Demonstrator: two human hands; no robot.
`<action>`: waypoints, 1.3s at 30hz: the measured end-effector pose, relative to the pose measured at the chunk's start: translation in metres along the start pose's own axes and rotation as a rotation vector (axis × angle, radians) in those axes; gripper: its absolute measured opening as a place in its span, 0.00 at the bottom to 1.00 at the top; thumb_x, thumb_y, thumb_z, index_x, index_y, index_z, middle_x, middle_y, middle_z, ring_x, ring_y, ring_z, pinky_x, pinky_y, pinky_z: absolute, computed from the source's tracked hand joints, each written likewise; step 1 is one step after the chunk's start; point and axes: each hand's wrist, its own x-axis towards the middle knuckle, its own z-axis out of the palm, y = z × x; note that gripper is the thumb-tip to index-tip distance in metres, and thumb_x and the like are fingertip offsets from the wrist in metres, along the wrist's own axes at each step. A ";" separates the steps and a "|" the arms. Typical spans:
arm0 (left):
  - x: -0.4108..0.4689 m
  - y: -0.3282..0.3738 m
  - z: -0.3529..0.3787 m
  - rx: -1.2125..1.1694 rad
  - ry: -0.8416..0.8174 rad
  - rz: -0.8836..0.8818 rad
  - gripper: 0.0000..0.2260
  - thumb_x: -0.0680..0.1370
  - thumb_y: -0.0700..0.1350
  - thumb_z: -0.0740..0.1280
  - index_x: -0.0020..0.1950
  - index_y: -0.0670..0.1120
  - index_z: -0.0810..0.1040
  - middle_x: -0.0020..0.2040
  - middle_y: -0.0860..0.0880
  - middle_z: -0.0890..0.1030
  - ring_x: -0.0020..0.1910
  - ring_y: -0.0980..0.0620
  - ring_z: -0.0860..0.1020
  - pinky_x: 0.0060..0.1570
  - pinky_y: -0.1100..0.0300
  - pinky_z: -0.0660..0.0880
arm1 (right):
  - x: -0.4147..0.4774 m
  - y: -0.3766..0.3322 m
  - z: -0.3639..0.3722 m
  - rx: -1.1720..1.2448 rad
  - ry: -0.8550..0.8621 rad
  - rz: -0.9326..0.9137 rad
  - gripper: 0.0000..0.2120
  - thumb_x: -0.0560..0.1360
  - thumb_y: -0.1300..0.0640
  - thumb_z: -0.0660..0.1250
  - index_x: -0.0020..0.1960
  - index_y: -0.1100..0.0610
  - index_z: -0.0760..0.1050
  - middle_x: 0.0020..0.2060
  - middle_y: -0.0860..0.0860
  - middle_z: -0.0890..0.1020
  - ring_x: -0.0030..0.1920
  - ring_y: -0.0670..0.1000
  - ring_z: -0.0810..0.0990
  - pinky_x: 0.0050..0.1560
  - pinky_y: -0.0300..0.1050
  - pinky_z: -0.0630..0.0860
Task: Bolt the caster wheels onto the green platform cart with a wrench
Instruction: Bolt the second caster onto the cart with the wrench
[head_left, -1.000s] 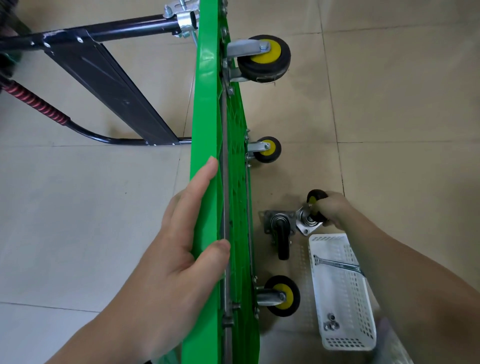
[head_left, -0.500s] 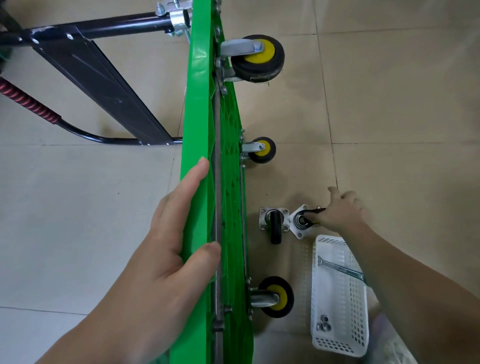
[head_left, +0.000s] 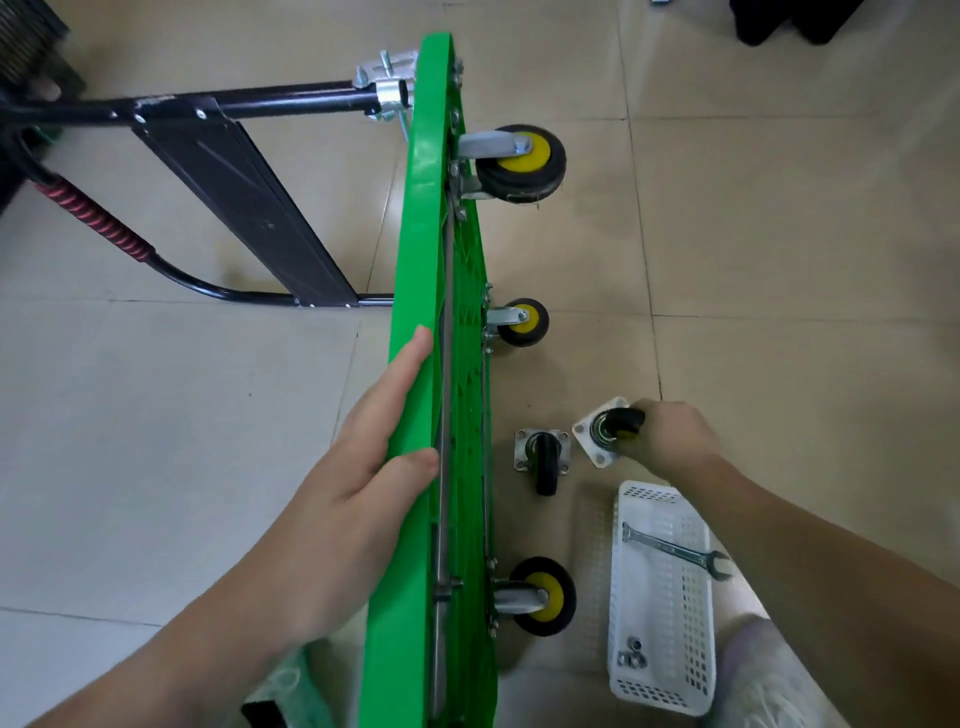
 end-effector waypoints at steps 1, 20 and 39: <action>-0.001 0.000 -0.001 -0.001 -0.011 -0.004 0.33 0.76 0.49 0.60 0.76 0.78 0.58 0.75 0.78 0.61 0.76 0.74 0.58 0.76 0.62 0.55 | -0.012 -0.003 -0.014 0.032 0.027 -0.008 0.16 0.69 0.43 0.73 0.52 0.49 0.80 0.40 0.51 0.83 0.41 0.54 0.80 0.40 0.44 0.77; -0.075 -0.002 0.016 -0.112 -0.050 -0.057 0.31 0.80 0.47 0.55 0.78 0.75 0.54 0.80 0.65 0.60 0.78 0.60 0.64 0.79 0.53 0.62 | -0.337 -0.070 -0.128 1.063 0.071 -0.165 0.18 0.61 0.67 0.82 0.48 0.53 0.86 0.43 0.49 0.88 0.45 0.48 0.86 0.47 0.40 0.82; -0.083 0.001 0.023 0.035 0.001 0.008 0.31 0.86 0.43 0.56 0.84 0.63 0.46 0.80 0.65 0.58 0.77 0.63 0.62 0.75 0.64 0.59 | -0.305 -0.092 -0.130 0.701 -0.147 -0.282 0.23 0.55 0.49 0.84 0.50 0.43 0.84 0.44 0.43 0.87 0.48 0.46 0.85 0.55 0.53 0.81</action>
